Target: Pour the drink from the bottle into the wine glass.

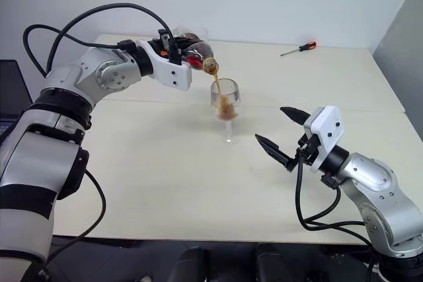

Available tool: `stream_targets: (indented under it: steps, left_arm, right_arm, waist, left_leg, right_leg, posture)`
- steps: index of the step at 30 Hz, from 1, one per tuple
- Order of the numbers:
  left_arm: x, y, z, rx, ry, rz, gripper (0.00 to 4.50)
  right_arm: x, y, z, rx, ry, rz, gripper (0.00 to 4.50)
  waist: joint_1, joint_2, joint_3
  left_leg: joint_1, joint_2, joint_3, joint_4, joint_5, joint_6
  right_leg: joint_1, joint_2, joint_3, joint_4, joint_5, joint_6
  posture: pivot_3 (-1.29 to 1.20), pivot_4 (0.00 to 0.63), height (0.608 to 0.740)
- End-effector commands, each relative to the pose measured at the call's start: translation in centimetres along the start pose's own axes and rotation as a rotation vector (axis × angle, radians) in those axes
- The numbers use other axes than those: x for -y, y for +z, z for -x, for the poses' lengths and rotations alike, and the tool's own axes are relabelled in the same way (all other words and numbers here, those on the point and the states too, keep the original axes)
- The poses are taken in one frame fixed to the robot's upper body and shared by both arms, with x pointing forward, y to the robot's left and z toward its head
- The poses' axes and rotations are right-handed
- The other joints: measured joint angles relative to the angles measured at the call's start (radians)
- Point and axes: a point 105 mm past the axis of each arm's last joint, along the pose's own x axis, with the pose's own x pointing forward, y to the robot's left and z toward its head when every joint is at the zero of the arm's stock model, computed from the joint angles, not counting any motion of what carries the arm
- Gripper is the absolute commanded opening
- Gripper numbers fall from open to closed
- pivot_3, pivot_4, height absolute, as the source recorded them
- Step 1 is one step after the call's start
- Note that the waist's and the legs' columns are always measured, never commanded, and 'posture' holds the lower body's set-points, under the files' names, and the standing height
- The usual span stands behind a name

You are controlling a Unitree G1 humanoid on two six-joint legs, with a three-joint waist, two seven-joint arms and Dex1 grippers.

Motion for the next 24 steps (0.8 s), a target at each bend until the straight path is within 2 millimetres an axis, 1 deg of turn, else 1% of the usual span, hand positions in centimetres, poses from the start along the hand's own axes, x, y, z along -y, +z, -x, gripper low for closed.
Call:
stream_targets:
  steps: [1, 24]
  left_arm:
    - [-2.55, -0.6, 0.42, -0.024, 0.067, -0.035, 0.9]
    - [-2.63, -1.07, 0.47, -0.048, 0.039, -0.076, 0.9]
  right_arm:
    - [-0.03, 1.06, -0.13, 0.042, 0.006, 0.035, 4.5]
    - [-0.3, 0.79, -0.31, 0.038, 0.008, 0.019, 4.5]
  waist:
    - [0.0, 0.0, 0.0]
    - [0.0, 0.0, 0.0]
  left_leg:
    - [0.0, 0.0, 0.0, 0.0, 0.0, 0.0]
    - [0.0, 0.0, 0.0, 0.0, 0.0, 0.0]
  right_leg:
    - [0.0, 0.0, 0.0, 0.0, 0.0, 0.0]
    - [0.0, 0.0, 0.0, 0.0, 0.0, 0.0]
  posture:
    - [0.0, 0.15, 0.74]
    - [0.0, 0.15, 0.74]
